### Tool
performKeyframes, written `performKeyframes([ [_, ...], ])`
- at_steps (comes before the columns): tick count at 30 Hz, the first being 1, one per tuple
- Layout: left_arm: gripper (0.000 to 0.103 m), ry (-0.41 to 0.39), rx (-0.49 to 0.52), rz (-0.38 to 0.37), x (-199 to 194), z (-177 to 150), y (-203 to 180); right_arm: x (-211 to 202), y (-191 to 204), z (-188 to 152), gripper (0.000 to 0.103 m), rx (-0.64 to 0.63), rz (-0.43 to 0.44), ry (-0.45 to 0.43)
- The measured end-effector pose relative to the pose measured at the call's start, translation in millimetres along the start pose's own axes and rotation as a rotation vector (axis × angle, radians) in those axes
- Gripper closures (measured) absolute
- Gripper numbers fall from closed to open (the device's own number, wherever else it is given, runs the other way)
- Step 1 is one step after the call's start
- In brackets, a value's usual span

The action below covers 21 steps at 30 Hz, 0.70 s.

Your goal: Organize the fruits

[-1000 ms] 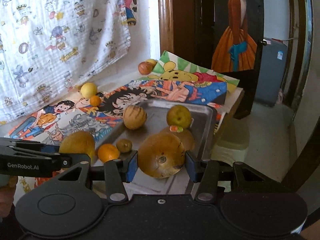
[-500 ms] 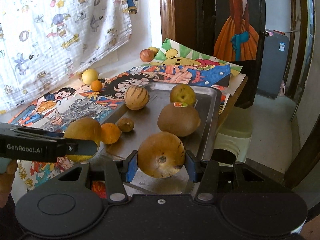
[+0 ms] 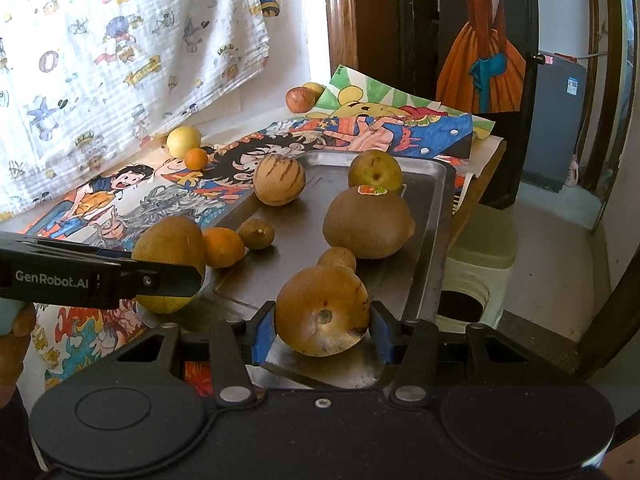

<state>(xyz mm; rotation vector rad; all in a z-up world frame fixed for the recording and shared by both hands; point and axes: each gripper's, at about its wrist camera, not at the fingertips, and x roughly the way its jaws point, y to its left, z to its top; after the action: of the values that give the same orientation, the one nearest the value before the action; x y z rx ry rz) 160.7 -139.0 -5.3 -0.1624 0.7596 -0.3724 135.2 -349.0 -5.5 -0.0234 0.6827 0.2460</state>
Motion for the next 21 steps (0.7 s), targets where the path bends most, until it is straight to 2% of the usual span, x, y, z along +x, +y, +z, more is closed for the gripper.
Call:
performKeyframes([
  [21, 0.044, -0.003, 0.004, 0.03, 20.3, 18.9, 4.3, 18.7, -7.2, 10.3, 0.052, 0.038, 0.019, -0.038],
])
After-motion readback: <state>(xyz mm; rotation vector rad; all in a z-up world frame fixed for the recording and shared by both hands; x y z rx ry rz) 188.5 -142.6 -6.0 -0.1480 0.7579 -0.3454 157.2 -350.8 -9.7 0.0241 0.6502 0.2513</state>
